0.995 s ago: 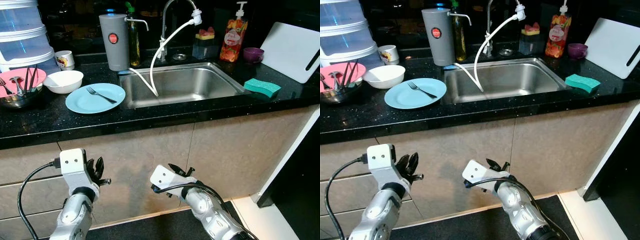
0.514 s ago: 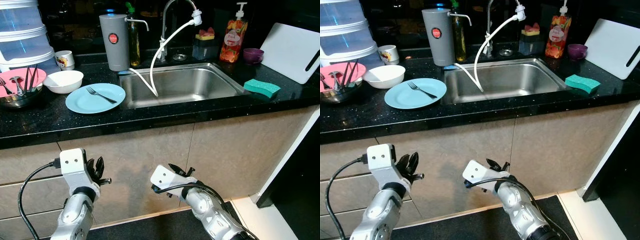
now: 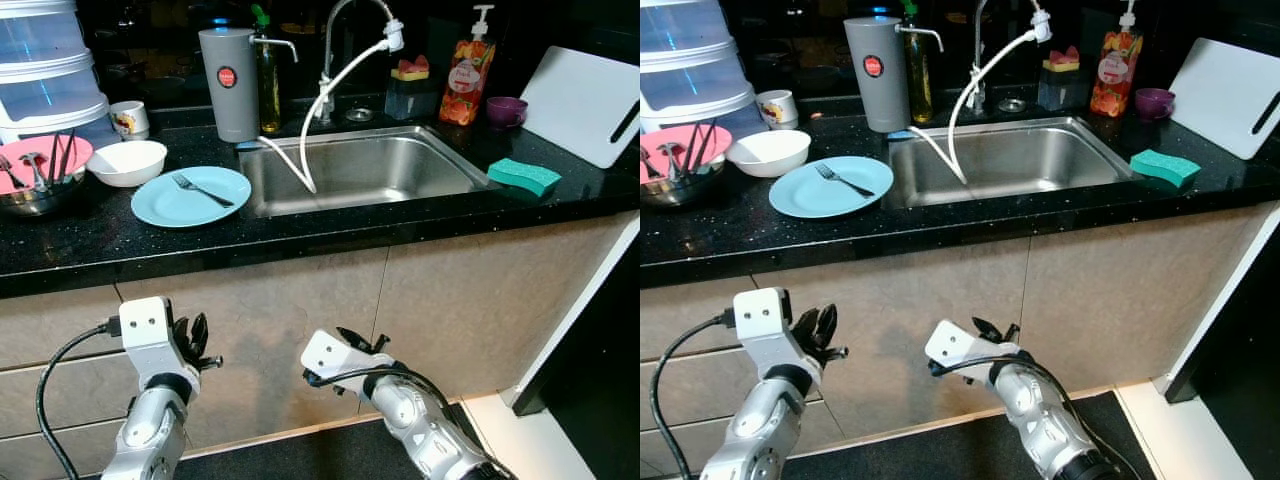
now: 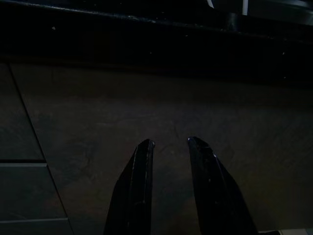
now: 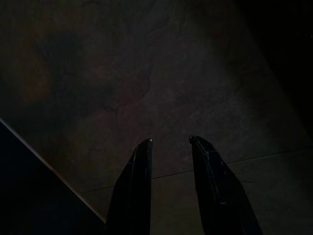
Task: Kitchen organization
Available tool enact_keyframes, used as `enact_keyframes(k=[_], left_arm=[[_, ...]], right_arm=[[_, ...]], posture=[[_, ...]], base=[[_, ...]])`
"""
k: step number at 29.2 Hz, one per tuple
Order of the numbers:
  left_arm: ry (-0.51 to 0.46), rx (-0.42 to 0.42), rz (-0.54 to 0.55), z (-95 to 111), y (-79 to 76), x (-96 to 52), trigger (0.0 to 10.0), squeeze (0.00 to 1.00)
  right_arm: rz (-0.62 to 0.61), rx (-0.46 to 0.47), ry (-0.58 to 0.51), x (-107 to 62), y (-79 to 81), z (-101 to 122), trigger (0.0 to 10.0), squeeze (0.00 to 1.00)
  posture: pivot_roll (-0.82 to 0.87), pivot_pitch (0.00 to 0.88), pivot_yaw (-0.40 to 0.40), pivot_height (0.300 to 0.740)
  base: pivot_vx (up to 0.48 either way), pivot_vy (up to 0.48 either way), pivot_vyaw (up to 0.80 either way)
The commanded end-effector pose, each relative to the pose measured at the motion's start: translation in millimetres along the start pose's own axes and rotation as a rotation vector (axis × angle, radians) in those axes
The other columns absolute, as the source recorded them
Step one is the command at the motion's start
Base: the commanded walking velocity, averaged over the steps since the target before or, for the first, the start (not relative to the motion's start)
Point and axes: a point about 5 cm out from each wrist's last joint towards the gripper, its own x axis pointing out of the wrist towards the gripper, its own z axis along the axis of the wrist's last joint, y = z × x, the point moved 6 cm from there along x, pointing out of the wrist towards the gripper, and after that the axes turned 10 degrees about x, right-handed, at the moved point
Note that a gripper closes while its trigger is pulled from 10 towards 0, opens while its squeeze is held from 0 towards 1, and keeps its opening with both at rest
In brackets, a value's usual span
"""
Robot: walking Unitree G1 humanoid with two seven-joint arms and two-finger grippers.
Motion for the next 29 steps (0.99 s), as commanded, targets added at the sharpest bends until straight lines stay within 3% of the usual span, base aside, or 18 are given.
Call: enact_keyframes(k=[1, 29], left_arm=[[0.008, -0.005, 0.009, -1.9, 0.9, 0.9, 10.0, 0.0], [0.004, -0.013, 0.016, -0.3, 0.5, 2.1, 10.0, 0.0]], right_arm=[[-0.008, 0.003, 0.001, 0.7, -4.6, -0.9, 10.0, 0.0], [-0.007, 0.002, 0.001, 1.5, -7.7, -0.6, 10.0, 0.0]], posture=[[-0.13, 0.0, 0.031, 0.74], [-0.13, 0.006, 0.03, 0.74]], base=[[0.0, 0.0, 0.0], [0.0, 0.0, 0.0]])
